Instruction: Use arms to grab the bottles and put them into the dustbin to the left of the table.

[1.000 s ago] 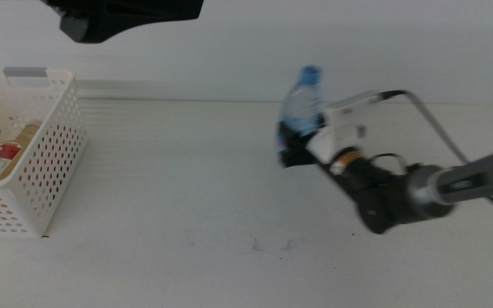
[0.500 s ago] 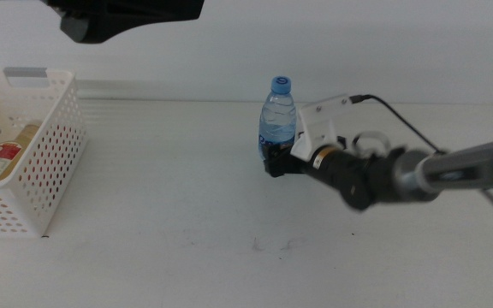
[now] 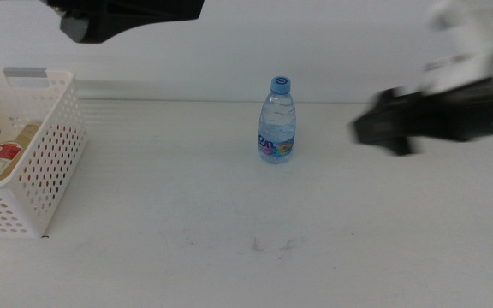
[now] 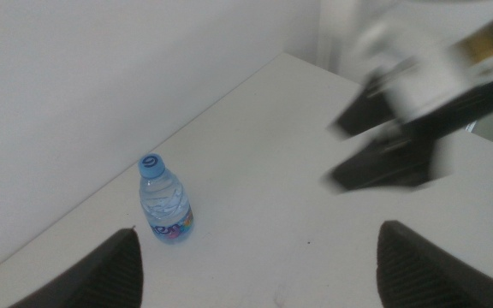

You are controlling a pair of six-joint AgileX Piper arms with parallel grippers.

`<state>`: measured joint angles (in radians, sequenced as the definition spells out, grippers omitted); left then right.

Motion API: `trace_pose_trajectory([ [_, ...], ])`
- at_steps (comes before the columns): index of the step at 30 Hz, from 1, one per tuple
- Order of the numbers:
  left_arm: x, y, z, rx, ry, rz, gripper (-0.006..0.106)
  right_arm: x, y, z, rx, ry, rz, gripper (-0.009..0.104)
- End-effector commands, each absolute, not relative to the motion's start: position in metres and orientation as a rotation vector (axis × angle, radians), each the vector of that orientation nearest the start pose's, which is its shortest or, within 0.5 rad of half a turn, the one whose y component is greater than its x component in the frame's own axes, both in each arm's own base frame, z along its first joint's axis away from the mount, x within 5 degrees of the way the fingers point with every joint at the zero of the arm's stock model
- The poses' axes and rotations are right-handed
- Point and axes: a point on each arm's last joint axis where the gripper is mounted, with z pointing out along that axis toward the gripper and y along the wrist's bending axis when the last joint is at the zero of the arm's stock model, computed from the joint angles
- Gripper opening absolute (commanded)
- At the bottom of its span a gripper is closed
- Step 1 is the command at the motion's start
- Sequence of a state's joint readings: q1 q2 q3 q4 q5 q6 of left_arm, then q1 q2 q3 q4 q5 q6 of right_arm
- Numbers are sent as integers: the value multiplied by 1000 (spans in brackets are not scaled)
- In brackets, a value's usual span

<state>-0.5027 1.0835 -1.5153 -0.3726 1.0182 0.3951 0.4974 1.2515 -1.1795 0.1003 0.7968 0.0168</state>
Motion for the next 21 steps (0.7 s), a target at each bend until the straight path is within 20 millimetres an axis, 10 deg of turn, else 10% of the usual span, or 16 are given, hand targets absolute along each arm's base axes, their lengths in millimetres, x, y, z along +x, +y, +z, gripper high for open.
trace_pose_trajectory([
  [1,149,-115,496,881,1839,-520,94,193,111,386,-542,2310,340,89],
  [8,149,-115,496,881,1839,-520,94,133,73,432,-439,2070,363,89],
  [21,149,-115,496,881,1839,-520,94,132,71,438,-380,2026,382,89],
])
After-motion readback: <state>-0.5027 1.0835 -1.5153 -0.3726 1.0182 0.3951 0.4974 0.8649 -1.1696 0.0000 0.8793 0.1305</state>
